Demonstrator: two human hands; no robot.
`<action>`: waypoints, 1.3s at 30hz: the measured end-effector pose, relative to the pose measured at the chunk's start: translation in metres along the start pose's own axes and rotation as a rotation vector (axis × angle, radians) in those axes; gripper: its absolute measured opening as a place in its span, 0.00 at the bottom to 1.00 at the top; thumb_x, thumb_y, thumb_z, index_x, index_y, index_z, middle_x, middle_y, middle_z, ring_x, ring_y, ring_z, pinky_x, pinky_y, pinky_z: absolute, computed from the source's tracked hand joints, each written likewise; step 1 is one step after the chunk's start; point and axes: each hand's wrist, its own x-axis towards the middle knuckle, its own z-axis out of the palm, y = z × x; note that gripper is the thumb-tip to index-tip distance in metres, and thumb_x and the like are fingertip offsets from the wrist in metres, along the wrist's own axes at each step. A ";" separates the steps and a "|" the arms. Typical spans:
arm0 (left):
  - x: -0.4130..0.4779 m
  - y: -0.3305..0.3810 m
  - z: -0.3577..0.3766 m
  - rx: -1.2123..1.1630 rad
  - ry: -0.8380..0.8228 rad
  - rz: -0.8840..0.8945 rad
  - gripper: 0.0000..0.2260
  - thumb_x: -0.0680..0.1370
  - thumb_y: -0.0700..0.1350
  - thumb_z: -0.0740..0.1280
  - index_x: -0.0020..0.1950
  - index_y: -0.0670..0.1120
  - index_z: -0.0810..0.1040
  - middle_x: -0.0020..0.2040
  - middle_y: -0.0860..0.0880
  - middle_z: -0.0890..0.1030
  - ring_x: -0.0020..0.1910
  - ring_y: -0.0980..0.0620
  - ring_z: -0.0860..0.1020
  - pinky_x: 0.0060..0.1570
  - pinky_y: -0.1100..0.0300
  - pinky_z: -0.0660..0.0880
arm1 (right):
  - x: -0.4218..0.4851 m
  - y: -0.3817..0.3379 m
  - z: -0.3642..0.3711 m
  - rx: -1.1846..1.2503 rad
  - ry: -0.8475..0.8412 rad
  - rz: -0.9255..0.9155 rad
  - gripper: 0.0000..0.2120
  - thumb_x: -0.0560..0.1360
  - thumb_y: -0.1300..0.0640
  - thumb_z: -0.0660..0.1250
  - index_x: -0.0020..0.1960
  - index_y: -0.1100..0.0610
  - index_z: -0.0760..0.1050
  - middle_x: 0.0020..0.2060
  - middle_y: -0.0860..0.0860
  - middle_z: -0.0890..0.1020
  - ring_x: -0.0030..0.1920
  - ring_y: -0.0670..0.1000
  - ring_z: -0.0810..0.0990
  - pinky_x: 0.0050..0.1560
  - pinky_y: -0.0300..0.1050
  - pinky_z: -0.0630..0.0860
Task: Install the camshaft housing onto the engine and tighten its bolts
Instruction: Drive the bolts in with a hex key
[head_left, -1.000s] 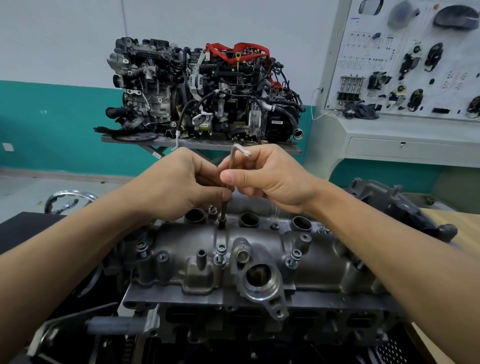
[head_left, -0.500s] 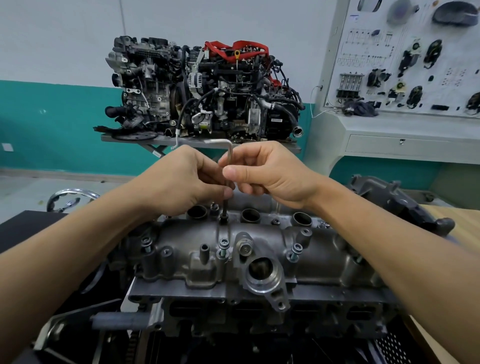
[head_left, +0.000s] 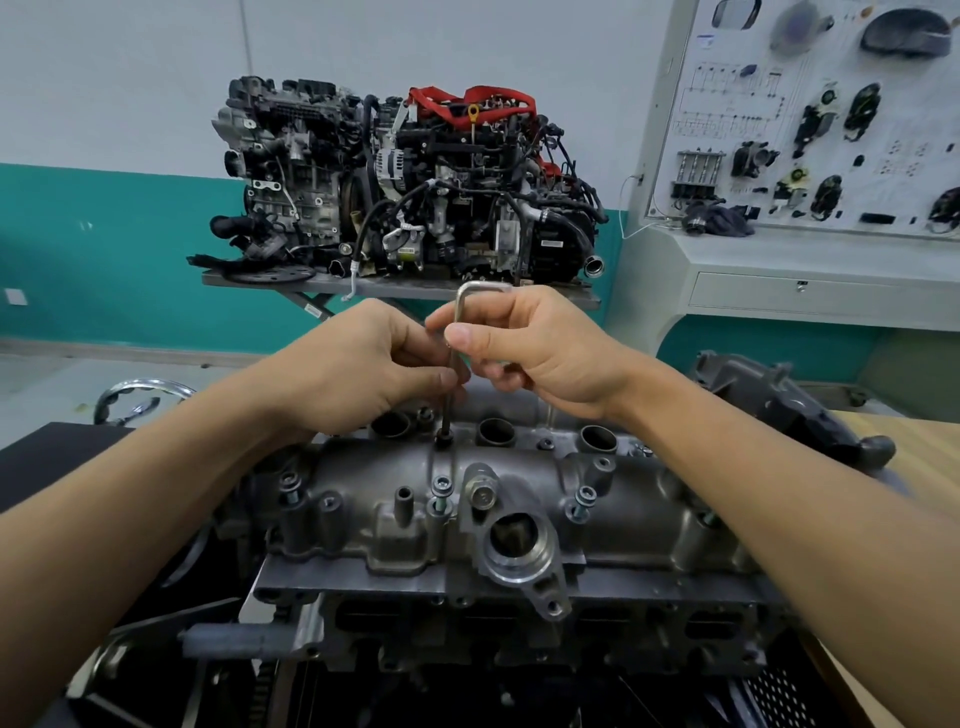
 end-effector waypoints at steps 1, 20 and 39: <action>0.000 0.000 0.000 0.013 -0.023 0.006 0.04 0.78 0.46 0.72 0.47 0.52 0.88 0.42 0.53 0.87 0.46 0.52 0.84 0.54 0.54 0.79 | 0.000 0.000 -0.001 -0.010 -0.002 0.008 0.05 0.76 0.58 0.69 0.49 0.53 0.84 0.30 0.47 0.74 0.31 0.46 0.67 0.29 0.35 0.63; 0.002 0.000 0.001 -0.084 -0.003 0.001 0.08 0.71 0.53 0.77 0.37 0.50 0.86 0.25 0.54 0.70 0.25 0.56 0.63 0.26 0.67 0.62 | 0.001 -0.002 0.003 -0.091 0.096 -0.032 0.15 0.64 0.58 0.79 0.31 0.63 0.73 0.29 0.51 0.78 0.27 0.44 0.68 0.26 0.36 0.63; 0.000 -0.002 0.000 -0.116 -0.009 0.007 0.05 0.73 0.52 0.75 0.42 0.53 0.88 0.34 0.51 0.85 0.33 0.58 0.78 0.38 0.62 0.78 | 0.001 0.002 0.002 -0.040 -0.008 -0.004 0.03 0.72 0.58 0.76 0.43 0.53 0.83 0.34 0.55 0.79 0.33 0.50 0.68 0.27 0.35 0.64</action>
